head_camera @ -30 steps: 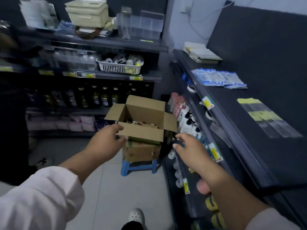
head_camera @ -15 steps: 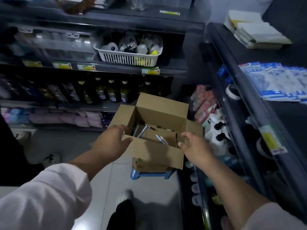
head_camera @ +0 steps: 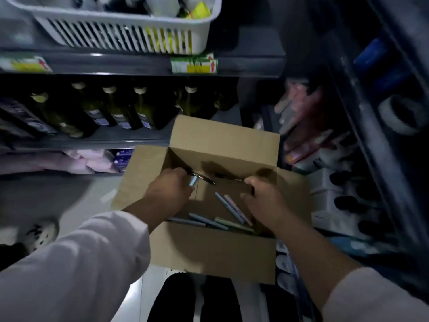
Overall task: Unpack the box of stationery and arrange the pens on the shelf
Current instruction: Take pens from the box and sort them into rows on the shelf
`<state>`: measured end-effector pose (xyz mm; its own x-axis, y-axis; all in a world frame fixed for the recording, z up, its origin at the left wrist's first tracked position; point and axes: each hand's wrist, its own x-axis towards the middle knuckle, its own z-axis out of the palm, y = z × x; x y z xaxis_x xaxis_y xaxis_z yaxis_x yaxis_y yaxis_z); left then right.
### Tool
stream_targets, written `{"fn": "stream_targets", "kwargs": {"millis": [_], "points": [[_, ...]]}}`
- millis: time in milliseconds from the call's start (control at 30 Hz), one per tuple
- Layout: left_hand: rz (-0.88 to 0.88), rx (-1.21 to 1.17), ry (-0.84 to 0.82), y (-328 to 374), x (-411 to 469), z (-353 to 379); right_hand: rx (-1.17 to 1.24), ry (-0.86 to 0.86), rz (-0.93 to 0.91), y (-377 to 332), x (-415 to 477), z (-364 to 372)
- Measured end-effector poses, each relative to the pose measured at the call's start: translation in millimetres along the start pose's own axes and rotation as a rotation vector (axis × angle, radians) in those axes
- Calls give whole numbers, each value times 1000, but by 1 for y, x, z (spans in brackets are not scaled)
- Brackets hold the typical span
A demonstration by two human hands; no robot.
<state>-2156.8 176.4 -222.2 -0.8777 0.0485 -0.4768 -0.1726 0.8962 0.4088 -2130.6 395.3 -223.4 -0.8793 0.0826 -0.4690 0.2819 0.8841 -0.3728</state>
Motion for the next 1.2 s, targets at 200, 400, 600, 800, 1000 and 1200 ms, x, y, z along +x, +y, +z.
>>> {"fn": "stream_targets", "kwargs": {"millis": [200,400,600,800,1000,1200], "points": [[-242,-35,-102,-24,71,64,-63,-115,-20,26,78,59],[-324,-37,-146,-42,113,117,-191,-177,-52,46,124,107],[-465,-68,-64,-46,136,156,-270,-167,-13,62,144,135],[-451,162,-67,-39,147,156,-370,-134,40,59,147,141],[-389,134,-43,-40,146,160,-355,-154,43,63,139,148],[-368,95,-119,-40,154,155,-262,-169,-10,64,145,148]]}}
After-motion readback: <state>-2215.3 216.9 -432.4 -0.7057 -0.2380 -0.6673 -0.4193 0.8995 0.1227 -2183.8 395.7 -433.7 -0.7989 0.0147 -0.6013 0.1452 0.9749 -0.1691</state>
